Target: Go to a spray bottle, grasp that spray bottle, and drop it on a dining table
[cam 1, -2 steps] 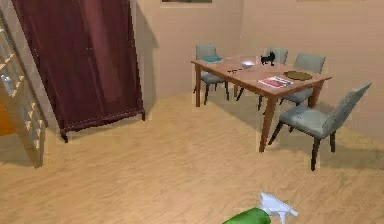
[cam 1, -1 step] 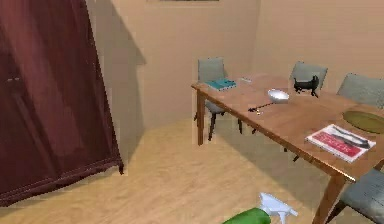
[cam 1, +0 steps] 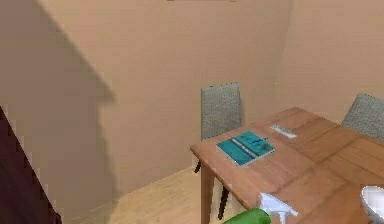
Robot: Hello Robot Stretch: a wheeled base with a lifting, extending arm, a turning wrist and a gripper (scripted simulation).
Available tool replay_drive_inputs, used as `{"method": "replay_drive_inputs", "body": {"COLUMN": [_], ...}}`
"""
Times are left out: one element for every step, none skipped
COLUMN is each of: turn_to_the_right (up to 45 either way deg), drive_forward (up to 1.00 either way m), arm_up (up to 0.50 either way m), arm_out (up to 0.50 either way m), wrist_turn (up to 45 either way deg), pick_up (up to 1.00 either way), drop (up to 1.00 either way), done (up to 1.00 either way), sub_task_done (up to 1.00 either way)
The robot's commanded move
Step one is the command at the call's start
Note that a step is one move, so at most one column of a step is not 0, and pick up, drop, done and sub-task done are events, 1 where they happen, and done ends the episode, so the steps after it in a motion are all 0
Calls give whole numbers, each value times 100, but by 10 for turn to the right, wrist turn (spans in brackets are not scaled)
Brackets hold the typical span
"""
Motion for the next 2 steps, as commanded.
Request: {"method": "replay_drive_inputs", "body": {"turn_to_the_right": [90,30], "drive_forward": [0,0], "arm_up": [0,0], "arm_out": [0,0], "wrist_turn": [0,0], "pick_up": [0,0], "drop": [0,0], "done": [0,0], "sub_task_done": [0,0]}}
